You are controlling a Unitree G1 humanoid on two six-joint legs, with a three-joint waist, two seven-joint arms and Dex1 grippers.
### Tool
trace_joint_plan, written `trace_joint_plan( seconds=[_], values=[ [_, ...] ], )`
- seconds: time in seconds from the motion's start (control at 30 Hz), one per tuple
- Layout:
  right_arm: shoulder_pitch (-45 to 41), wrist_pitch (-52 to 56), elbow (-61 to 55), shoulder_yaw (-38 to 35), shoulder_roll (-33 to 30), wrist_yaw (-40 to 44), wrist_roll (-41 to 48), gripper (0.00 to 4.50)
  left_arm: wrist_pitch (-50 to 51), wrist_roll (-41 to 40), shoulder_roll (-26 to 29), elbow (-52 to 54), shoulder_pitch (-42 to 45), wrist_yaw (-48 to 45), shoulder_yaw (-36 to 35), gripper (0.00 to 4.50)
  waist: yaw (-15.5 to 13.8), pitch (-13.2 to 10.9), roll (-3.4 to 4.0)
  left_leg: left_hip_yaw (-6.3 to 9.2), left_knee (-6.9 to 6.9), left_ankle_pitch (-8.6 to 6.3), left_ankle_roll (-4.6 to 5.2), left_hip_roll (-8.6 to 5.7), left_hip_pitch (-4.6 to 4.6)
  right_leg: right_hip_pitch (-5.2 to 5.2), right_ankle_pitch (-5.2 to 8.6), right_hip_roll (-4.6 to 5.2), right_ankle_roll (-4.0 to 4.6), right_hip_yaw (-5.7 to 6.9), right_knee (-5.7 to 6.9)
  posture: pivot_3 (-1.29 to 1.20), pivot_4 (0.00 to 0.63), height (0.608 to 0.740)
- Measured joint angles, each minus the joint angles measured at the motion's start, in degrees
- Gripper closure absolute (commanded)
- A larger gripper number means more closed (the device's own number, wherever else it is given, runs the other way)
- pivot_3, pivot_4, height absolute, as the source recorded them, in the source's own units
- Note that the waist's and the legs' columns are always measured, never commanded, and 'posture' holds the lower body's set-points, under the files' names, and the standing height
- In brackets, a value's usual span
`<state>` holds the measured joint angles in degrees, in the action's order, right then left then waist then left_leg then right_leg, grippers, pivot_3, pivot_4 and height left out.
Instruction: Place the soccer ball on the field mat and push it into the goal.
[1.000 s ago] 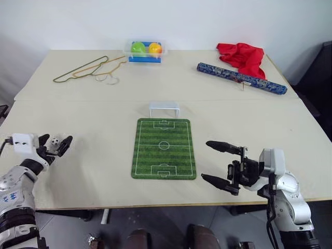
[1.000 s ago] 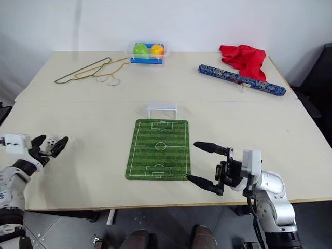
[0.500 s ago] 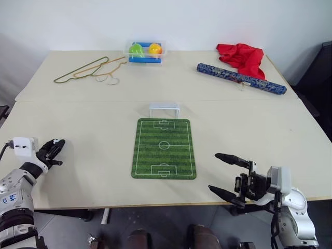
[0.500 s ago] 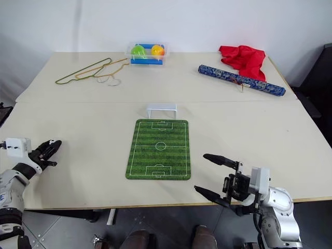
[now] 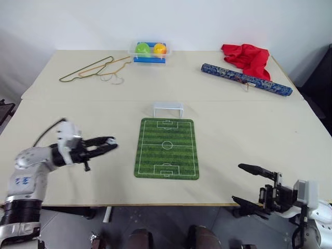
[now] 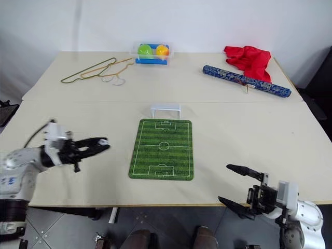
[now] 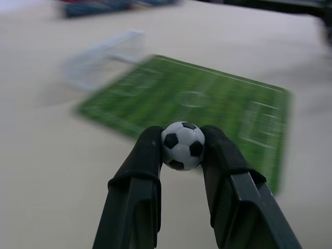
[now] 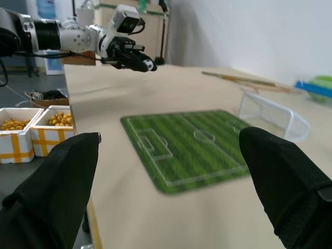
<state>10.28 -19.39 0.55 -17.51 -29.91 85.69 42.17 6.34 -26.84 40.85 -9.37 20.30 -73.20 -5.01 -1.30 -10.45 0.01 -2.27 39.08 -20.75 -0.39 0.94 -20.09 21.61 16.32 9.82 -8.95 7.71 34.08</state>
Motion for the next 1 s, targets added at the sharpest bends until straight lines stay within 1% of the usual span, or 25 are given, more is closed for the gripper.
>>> trace_joint_plan(
  seconds=[0.03,0.1,0.23,0.37,0.57,0.63,1.0],
  values=[
    [0.0,-0.8,0.9,-0.4,0.0,0.4,-0.1,0.0,-0.3,1.0,-1.5,0.1,0.8,-0.5,2.6,3.64,0.0,0.0,0.0,-0.02,0.0,0.0,0.0,0.0,0.0,0.0,0.0,-0.01,0.0,-0.01,0.0,0.0,0.15,0.74],
    [0.3,-1.8,1.5,-1.1,0.0,0.8,-0.1,0.0,-1.1,2.8,-3.3,-0.1,1.7,-0.7,5.5,3.64,0.1,0.0,0.0,-0.02,0.0,0.0,0.0,0.04,0.0,0.01,0.0,-0.05,0.0,-0.02,-0.02,0.0,0.15,0.74],
    [0.7,-2.3,2.1,-1.4,0.0,0.6,-0.3,0.0,-4.1,7.8,-8.7,-1.0,4.9,1.5,10.5,3.64,-0.1,0.0,0.0,-0.03,0.04,0.0,0.0,0.04,-0.01,-0.01,-0.01,-0.06,-0.02,-0.04,-0.03,0.0,0.15,0.74],
    [2.0,-2.6,1.4,-1.5,0.1,-0.6,-0.5,0.0,-5.4,11.7,-11.8,-3.0,6.2,4.5,13.3,3.64,-0.1,0.0,0.0,-0.02,0.04,0.0,0.0,0.04,-0.02,0.0,-0.01,-0.07,-0.02,-0.03,-0.04,0.0,0.15,0.74],
    [2.7,-1.6,-3.4,-1.0,0.3,-4.6,-1.5,0.0,-7.8,16.5,-13.8,-3.2,6.5,7.2,16.6,3.64,-0.2,0.0,0.0,-0.02,0.05,0.0,0.0,0.04,-0.02,-0.01,-0.02,-0.06,-0.02,-0.04,-0.04,0.0,0.15,0.74],
    [2.8,-0.8,-5.3,-0.7,0.4,-6.5,-2.1,0.0,-8.6,18.0,-14.4,-5.0,7.0,8.1,17.3,3.64,-0.2,0.0,0.0,-0.02,0.05,0.0,0.0,0.04,-0.02,-0.01,-0.01,-0.06,-0.02,-0.04,-0.05,0.0,0.15,0.74],
    [1.7,5.0,-14.3,1.6,0.3,-15.5,-4.2,0.0,-12.1,19.3,-14.6,-6.6,7.8,6.8,18.1,3.64,-0.3,0.0,0.02,-0.01,0.05,0.0,0.0,0.04,-0.02,-0.01,-0.02,-0.06,-0.02,-0.03,-0.06,0.0,0.15,0.74]
  ],
)
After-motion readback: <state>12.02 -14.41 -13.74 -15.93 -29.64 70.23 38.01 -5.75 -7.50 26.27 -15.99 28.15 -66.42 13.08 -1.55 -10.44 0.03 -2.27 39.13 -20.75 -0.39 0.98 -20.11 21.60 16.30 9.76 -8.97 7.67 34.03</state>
